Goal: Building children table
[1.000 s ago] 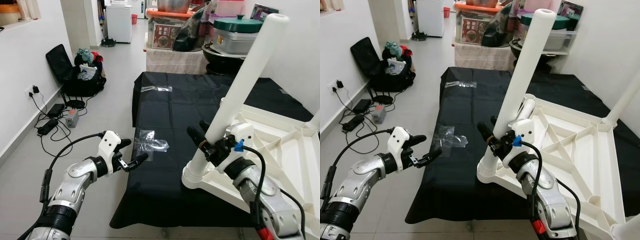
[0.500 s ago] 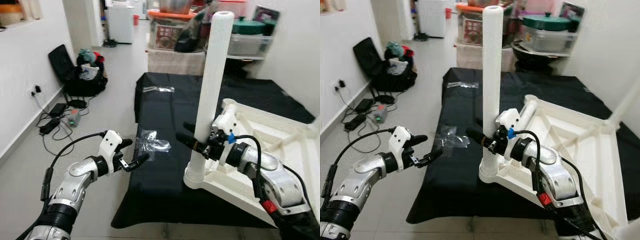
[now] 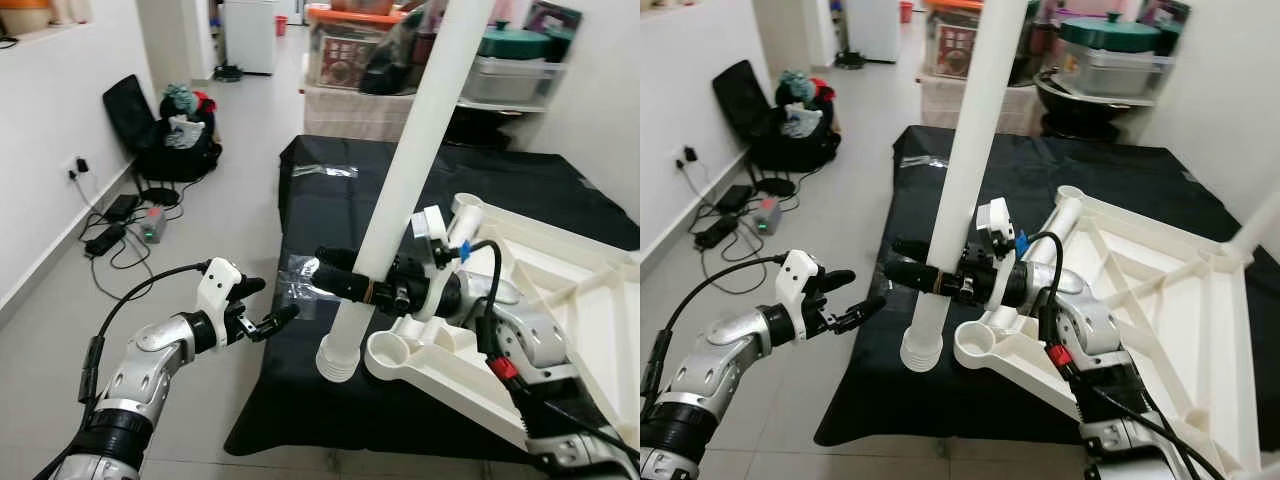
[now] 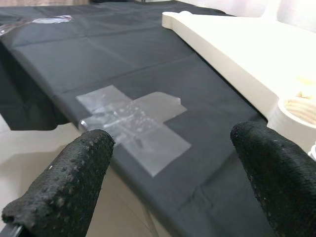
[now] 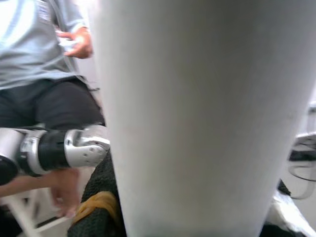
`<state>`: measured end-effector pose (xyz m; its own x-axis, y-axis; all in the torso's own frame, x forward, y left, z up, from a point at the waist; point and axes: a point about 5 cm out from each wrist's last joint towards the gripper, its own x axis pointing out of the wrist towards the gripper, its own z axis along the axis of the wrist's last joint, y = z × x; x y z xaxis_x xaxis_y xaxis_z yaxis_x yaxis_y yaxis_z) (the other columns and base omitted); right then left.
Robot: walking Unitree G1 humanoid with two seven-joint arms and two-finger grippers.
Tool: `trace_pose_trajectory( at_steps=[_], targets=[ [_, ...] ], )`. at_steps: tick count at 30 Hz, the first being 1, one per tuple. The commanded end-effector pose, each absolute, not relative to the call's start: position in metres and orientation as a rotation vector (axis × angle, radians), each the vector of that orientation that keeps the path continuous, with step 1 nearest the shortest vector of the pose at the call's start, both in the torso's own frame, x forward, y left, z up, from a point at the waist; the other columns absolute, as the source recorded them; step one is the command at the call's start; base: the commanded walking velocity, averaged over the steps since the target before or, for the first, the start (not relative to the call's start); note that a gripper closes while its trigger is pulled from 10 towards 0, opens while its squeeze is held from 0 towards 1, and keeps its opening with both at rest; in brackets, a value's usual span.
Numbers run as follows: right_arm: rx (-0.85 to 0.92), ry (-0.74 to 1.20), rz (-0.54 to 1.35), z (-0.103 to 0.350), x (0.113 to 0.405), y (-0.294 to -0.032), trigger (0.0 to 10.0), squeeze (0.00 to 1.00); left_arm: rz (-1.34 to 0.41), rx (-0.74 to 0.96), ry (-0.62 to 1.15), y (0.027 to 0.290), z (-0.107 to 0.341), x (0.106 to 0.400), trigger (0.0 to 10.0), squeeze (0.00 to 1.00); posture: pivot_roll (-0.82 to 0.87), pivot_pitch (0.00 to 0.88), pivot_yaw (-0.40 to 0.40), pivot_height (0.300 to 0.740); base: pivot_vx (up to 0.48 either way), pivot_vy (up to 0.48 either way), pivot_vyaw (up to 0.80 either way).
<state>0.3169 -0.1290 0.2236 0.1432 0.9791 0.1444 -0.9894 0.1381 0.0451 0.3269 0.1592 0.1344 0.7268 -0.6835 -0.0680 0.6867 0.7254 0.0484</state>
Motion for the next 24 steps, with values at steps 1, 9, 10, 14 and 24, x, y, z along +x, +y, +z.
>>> trace_pose_trajectory(
  at_steps=[1,9,10,14,24],
  targets=[
    [0.150,-0.095,1.476,0.223,0.317,-0.127,0.0,0.00,-0.763,0.063,0.053,0.158,0.133,0.324,10.0,0.00,0.13,0.000,-0.116,0.740,0.000,0.000,0.00],
    [0.080,-0.132,1.460,0.245,0.331,-0.139,0.0,0.00,-0.748,0.063,0.059,0.162,0.133,0.321,10.0,0.00,0.13,0.000,-0.119,0.740,0.000,0.000,0.00],
    [0.064,-0.147,1.445,0.251,0.335,-0.144,0.0,0.00,-0.748,0.062,0.060,0.162,0.132,0.321,10.0,0.00,0.13,0.000,-0.118,0.740,0.000,0.000,0.00],
    [-0.005,-0.180,1.358,0.266,0.347,-0.163,0.0,0.00,-0.750,0.056,0.060,0.160,0.132,0.320,10.0,0.00,0.13,0.000,-0.119,0.740,0.000,0.000,0.00],
    [-0.026,-0.095,1.280,0.250,0.345,-0.198,0.0,0.00,-0.747,0.048,0.064,0.161,0.131,0.319,10.0,0.00,0.12,0.000,-0.114,0.740,0.000,0.000,0.00]
  ],
)
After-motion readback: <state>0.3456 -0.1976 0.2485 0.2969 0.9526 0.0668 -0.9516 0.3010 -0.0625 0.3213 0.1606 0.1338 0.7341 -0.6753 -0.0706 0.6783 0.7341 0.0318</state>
